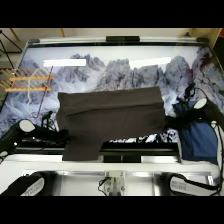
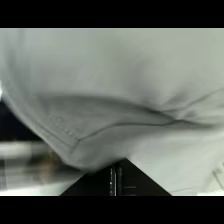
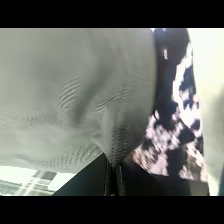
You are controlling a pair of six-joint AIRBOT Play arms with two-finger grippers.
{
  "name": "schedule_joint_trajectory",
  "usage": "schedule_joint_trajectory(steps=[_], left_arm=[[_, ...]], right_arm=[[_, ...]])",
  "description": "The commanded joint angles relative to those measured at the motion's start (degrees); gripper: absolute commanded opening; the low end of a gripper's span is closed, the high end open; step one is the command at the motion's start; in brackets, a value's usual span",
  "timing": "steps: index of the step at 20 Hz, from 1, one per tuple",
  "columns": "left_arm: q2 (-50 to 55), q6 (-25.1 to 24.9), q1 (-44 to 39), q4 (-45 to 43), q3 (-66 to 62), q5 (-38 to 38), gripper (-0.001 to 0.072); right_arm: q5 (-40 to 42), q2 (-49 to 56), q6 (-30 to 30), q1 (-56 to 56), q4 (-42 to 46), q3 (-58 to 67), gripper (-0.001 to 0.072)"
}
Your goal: Fold the shirts.
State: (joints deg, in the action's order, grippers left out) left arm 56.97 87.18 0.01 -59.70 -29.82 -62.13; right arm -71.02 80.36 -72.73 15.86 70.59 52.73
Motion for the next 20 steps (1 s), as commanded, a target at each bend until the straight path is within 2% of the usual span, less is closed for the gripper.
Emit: schedule_joint_trajectory(steps=[1,4,8,11,14,17,18,19,20], left_arm=[[0.8,-0.3,2.3,-0.3,-9.7,1.5,0.0038],[4.5,-0.3,7.3,-0.2,-17.2,1.5,0.0038],[14.4,-0.5,9.2,0.0,-25.7,2.3,0.0038],[21.6,-0.5,8.5,3.7,-33.0,5.9,0.0039],[27.1,-0.5,8.1,4.7,-38.6,7.1,0.0038],[33.7,0.7,7.5,4.7,-38.8,6.3,0.0039],[35.7,0.7,7.3,4.8,-38.8,6.1,0.0049],[36.9,0.7,7.2,4.9,-38.8,6.1,0.0191],[37.4,0.3,7.2,4.9,-39.0,6.1,0.0404]], right_arm=[[0.3,-1.0,2.1,0.0,-2.8,6.0,0.0083],[7.4,0.3,1.9,0.0,-5.9,13.2,0.0083],[12.6,9.0,-0.7,-1.3,-8.9,23.8,0.0083],[14.5,16.9,-0.5,-6.4,-6.4,31.8,0.0083],[17.1,23.5,-5.4,-9.6,0.2,38.6,0.0083],[16.8,26.8,-7.4,-9.5,0.7,40.4,0.0084],[16.2,27.3,-7.4,-9.4,1.5,40.4,0.0141],[15.7,27.5,-6.8,-9.1,2.2,40.4,0.0504],[14.9,27.3,-4.5,-9.0,3.3,40.4,0.0680]])
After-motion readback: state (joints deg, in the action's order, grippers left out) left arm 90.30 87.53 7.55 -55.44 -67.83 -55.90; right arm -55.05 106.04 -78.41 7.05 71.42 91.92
